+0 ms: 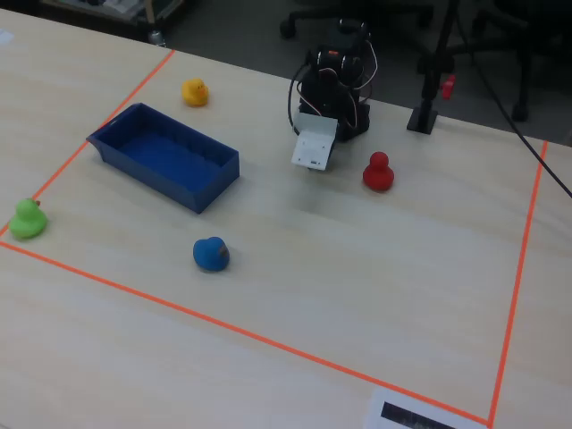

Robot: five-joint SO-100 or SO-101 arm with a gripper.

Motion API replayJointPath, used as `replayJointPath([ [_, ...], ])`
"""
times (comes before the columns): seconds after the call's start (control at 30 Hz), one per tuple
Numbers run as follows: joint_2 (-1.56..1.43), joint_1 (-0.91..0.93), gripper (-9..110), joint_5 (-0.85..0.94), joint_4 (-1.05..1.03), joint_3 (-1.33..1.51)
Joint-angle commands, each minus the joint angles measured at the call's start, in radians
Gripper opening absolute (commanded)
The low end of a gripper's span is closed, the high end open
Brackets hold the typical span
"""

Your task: Grasp red duck and put it into box.

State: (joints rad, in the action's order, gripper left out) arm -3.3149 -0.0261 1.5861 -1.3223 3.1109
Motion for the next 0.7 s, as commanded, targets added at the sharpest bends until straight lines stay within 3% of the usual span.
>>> replayJointPath([
  [0.0,0.003,-0.003,1,-0.003,-0.023,0.0],
  [0.67,0.003,-0.037,1,-0.005,-0.023,0.0],
])
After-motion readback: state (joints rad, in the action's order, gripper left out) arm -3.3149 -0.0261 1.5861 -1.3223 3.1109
